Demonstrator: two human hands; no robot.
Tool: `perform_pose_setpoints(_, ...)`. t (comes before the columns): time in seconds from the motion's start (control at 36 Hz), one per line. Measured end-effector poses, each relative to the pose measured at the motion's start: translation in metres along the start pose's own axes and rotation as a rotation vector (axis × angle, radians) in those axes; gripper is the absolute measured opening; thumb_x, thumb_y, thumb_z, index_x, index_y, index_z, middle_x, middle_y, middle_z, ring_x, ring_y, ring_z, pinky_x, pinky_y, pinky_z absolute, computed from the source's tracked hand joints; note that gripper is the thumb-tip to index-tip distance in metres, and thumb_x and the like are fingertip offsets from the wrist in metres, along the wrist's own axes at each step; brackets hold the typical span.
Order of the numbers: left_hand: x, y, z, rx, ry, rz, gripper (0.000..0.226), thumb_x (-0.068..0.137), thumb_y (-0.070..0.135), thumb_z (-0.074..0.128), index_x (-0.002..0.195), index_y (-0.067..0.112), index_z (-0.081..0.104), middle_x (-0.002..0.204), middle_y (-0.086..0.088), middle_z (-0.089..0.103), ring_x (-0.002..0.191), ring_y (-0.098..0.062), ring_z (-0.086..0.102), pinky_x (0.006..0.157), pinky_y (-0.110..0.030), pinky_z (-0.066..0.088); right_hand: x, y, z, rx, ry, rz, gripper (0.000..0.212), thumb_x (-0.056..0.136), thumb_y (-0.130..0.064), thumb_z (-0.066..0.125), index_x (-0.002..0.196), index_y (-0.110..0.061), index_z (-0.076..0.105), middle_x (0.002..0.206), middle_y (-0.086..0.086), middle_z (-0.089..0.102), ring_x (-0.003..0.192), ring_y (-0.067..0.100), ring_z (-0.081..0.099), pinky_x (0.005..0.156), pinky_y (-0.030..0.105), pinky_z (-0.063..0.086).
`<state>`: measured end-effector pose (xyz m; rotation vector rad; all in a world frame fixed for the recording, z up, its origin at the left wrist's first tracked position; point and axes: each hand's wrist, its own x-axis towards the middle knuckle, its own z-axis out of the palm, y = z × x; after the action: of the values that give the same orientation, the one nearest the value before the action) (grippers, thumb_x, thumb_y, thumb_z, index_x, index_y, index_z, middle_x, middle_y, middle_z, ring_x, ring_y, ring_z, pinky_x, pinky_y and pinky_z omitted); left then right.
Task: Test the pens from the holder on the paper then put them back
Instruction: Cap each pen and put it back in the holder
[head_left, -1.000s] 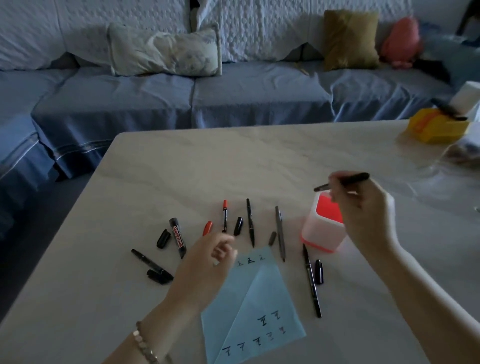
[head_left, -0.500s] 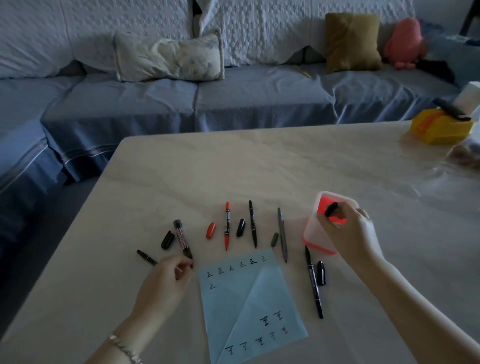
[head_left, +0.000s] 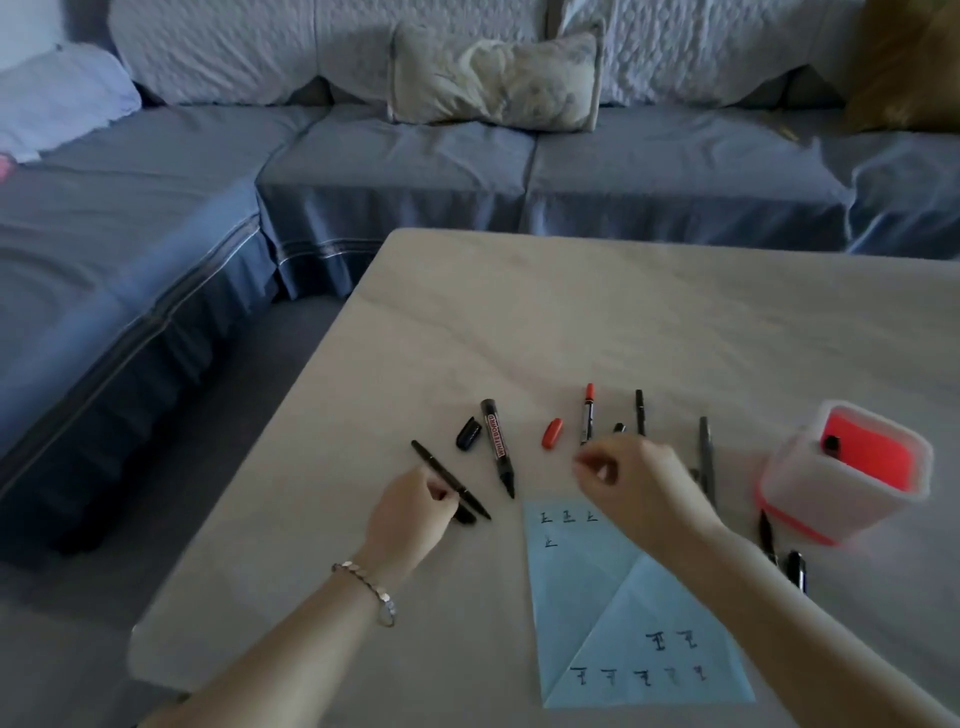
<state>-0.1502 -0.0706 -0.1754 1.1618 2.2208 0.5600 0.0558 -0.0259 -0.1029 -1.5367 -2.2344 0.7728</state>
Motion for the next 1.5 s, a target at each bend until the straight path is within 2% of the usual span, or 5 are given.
perform_pose_setpoints(0.47, -0.013, -0.035, -0.002, 0.049, 0.010, 0.211, 0.013, 0.083, 0.028, 0.065, 0.094, 0.023, 0.062, 0.089, 0.006, 0.053, 0.080, -0.011, 0.055, 0.072, -0.021, 0.042, 0.079, -0.069, 0.107, -0.353, -0.456, 0.048, 0.024, 0.089, -0.018, 0.057, 0.103, 0.001, 0.060, 0.113, 0.017, 0.061, 0.111, 0.032, 0.058, 0.071, 0.031, 0.044)
perform_pose_setpoints(0.64, -0.015, -0.032, -0.002, 0.084, 0.036, 0.255, 0.021, 0.079, 0.034, 0.068, 0.097, 0.025, 0.061, 0.094, 0.009, 0.052, 0.086, -0.008, 0.056, 0.070, -0.019, 0.041, 0.076, -0.062, 0.081, -0.173, -0.386, 0.036, 0.036, 0.085, -0.020, 0.058, 0.056, -0.010, 0.039, 0.057, 0.004, 0.041, 0.056, 0.020, 0.043, 0.044, 0.024, 0.028)
perform_pose_setpoints(0.94, -0.015, -0.012, 0.007, 0.280, 0.033, 0.494, 0.017, 0.087, 0.027, 0.060, 0.097, 0.013, 0.060, 0.099, 0.004, 0.058, 0.100, -0.018, 0.047, 0.084, -0.024, 0.037, 0.020, -0.002, 0.010, 0.333, -0.063, 0.151, 0.015, 0.082, -0.014, 0.055, 0.068, -0.015, 0.050, 0.050, -0.008, 0.048, 0.045, 0.010, 0.041, 0.047, 0.021, 0.037)
perform_pose_setpoints(1.17, -0.052, 0.047, -0.013, -0.422, 0.076, 0.405, 0.027, 0.083, 0.005, 0.064, 0.095, 0.030, 0.061, 0.082, 0.017, 0.062, 0.070, 0.012, 0.053, 0.064, 0.000, 0.037, -0.017, 0.018, -0.012, 0.686, 0.114, 0.204, 0.017, 0.087, -0.004, 0.053, 0.071, -0.010, 0.053, 0.047, -0.003, 0.052, 0.039, 0.009, 0.045, 0.044, 0.018, 0.039)
perform_pose_setpoints(1.5, -0.083, 0.083, -0.022, -1.113, -0.015, 0.015, 0.019, 0.080, -0.004, 0.064, 0.072, 0.011, 0.057, 0.058, 0.004, 0.069, 0.063, -0.011, 0.064, 0.058, -0.016, 0.051, -0.045, 0.015, -0.020, 0.964, 0.221, 0.159, 0.013, 0.089, -0.001, 0.054, 0.078, -0.006, 0.059, 0.057, 0.001, 0.059, 0.049, 0.009, 0.058, 0.048, 0.017, 0.049)
